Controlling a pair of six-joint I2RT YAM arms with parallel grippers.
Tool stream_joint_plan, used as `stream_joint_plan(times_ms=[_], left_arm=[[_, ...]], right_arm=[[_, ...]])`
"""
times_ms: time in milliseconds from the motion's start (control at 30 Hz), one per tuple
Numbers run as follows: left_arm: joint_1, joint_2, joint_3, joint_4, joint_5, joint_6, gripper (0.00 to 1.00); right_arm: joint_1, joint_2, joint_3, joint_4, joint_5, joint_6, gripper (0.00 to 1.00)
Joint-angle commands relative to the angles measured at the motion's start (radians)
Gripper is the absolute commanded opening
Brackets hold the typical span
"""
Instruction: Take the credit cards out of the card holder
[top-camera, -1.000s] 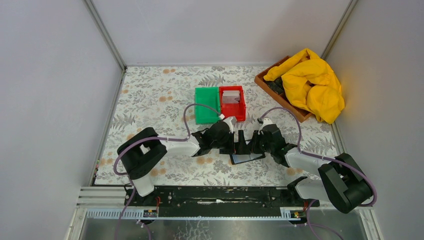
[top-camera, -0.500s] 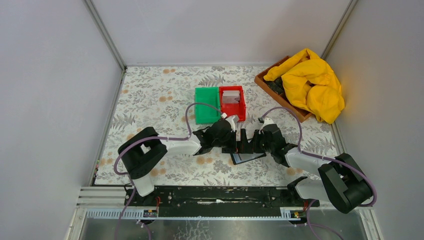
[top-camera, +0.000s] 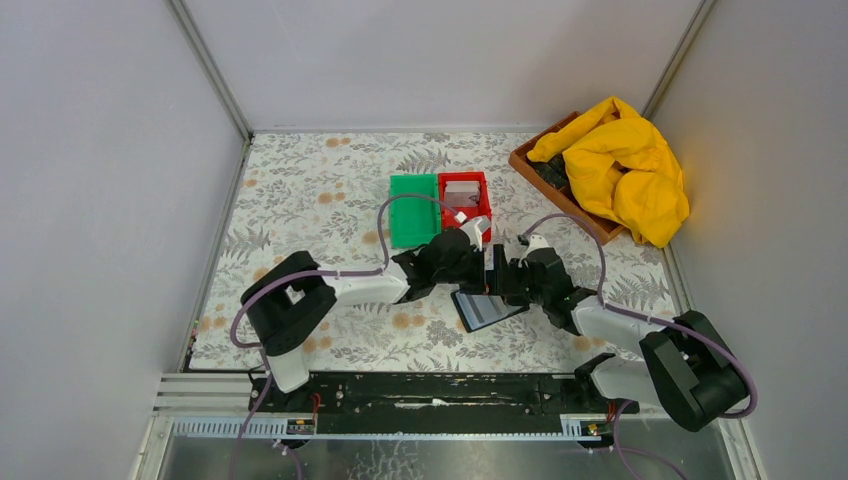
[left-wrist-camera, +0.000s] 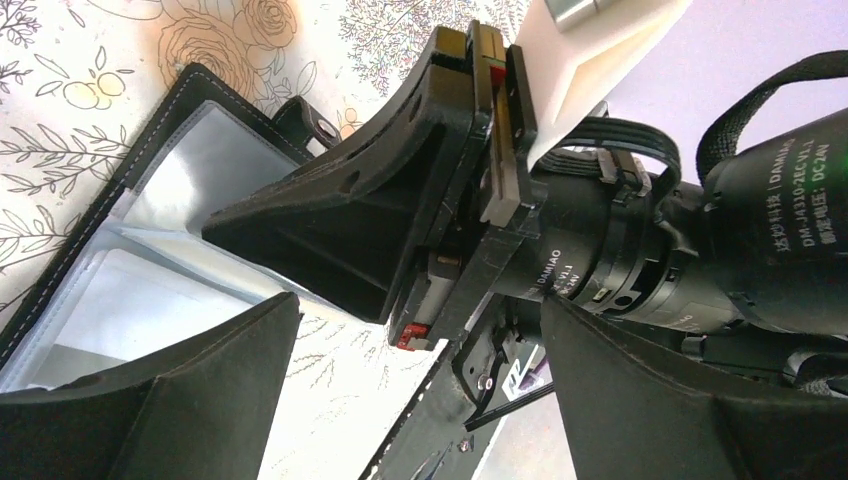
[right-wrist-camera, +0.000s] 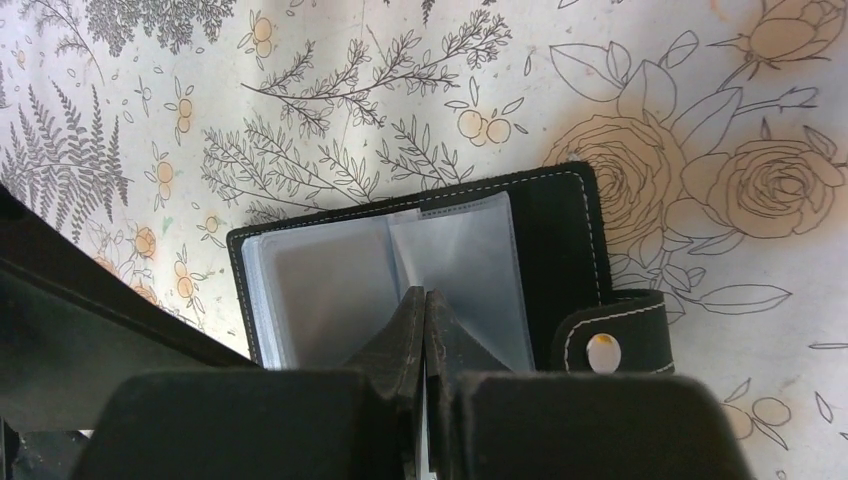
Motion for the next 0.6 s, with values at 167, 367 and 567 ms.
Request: stream_joint_plan(times_ms=[167, 367, 567], left_arm=[[-0.008, 0.072, 0.052, 0.078, -0.014, 0.008, 0.98], [-0.006, 0.108, 0.057, 0.102, 0.001, 0.002, 0.98], [-0.007, 0.098, 0.052, 0.109, -0.008, 0.013, 0.98]], right_arm=[[0.011, -0.122, -0.006, -0.006, 0.1, 0.023, 0.0], [0.011, -0.329, -0.064, -0.058, 0.319, 0.045, 0.0], [0.011, -0.478, -0.111, -0.065, 0.421, 0.042, 0.02]])
